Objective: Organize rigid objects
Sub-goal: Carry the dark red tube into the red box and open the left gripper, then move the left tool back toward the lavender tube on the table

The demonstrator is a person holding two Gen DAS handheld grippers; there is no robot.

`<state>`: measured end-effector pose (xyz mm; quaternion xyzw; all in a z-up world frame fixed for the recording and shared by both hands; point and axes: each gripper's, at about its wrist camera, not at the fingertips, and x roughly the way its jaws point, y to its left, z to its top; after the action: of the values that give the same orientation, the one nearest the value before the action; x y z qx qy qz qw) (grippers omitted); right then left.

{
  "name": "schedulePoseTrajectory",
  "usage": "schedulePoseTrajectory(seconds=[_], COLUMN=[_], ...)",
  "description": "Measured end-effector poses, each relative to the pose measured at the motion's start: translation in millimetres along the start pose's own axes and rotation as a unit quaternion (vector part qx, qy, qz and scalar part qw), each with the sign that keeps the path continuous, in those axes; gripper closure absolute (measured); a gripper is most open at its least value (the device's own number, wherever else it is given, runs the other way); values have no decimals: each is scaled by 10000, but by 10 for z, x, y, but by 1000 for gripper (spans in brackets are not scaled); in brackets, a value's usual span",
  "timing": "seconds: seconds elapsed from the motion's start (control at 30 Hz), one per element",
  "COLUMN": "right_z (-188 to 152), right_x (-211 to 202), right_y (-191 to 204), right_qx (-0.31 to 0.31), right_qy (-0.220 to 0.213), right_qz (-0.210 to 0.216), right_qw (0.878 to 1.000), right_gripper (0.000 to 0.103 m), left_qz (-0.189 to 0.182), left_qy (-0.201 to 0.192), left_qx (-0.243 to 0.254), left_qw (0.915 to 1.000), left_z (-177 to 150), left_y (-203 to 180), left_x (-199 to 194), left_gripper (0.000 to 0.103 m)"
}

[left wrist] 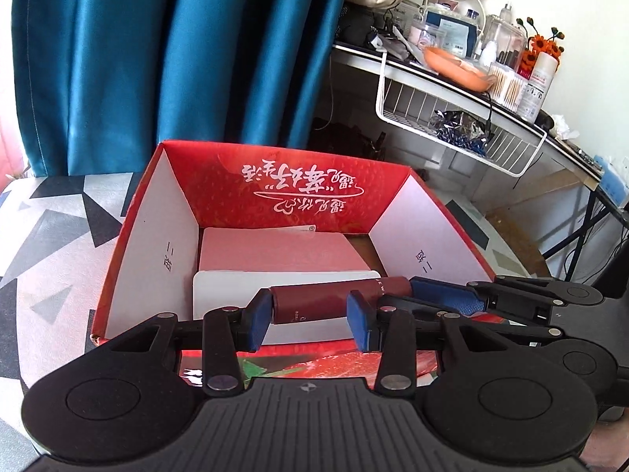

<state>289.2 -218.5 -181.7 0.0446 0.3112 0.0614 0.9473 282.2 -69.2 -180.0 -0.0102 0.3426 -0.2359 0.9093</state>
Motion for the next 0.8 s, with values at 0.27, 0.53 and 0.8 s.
schedulePoseTrajectory(seconds=[0.27, 0.53, 0.8], right_z=[-80, -210, -459], right_x=[-37, -252, -496], right_y=[-83, -5, -4], right_qx=[291, 262, 417], right_qy=[-91, -515, -830], right_qz=[-25, -383, -633], right_qw=[9995, 9976, 9937], right_gripper=[75, 50, 0], left_qz=[-63, -57, 165], left_qy=[-15, -250, -412], left_qx=[153, 66, -234], left_qw=[9999, 9996, 9987], left_z=[-38, -93, -282], left_y=[-2, 58, 209], left_x=[2, -241, -527], left_gripper=[59, 26, 4])
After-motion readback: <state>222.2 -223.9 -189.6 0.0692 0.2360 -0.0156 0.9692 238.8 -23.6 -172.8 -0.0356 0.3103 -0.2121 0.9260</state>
